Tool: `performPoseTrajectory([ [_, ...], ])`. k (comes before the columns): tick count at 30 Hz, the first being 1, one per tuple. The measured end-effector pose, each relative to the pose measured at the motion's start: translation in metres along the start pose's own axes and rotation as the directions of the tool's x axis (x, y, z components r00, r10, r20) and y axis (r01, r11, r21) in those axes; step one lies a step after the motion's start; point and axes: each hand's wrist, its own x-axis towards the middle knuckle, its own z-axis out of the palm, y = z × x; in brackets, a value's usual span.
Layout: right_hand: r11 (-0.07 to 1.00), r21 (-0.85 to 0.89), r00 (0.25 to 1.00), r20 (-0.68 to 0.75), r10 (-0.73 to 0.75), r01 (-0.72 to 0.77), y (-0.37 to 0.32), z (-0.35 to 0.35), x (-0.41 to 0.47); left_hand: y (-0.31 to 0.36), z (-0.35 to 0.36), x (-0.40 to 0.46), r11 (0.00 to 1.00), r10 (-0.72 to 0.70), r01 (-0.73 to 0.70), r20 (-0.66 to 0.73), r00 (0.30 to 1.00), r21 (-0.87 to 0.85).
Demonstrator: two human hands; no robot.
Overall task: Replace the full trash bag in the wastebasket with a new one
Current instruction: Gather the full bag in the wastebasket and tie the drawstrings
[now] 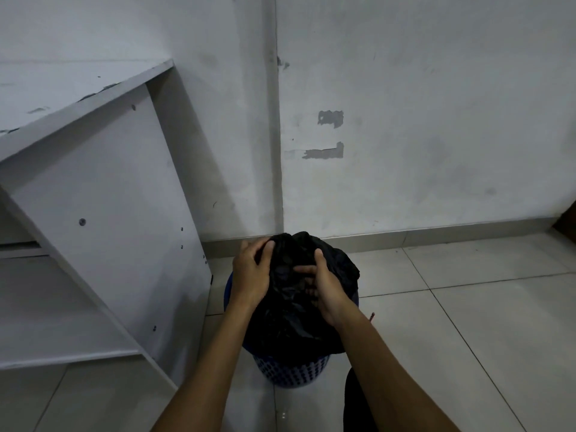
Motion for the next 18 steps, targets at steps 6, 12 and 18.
performPoseTrajectory([
  [6, 0.952, 0.305, 0.997, 0.058, -0.044, 0.024, -0.029, 0.0, -0.002, 0.013, -0.005, -0.029, 0.901, 0.338, -0.394, 0.275, 0.9, 0.184],
  [12, 0.913, 0.405, 0.99, 0.101, -0.096, 0.047, -0.047, 0.001, -0.01, 0.01, -0.013, -0.028, 0.957, 0.23, -0.271, 0.3, 0.926, 0.101],
  [18, 0.884, 0.454, 0.978, 0.107, -0.176, 0.109, -0.062, -0.002, -0.018, 0.041, -0.007, -0.017, 0.966, 0.216, -0.237, 0.175, 0.96, 0.106],
])
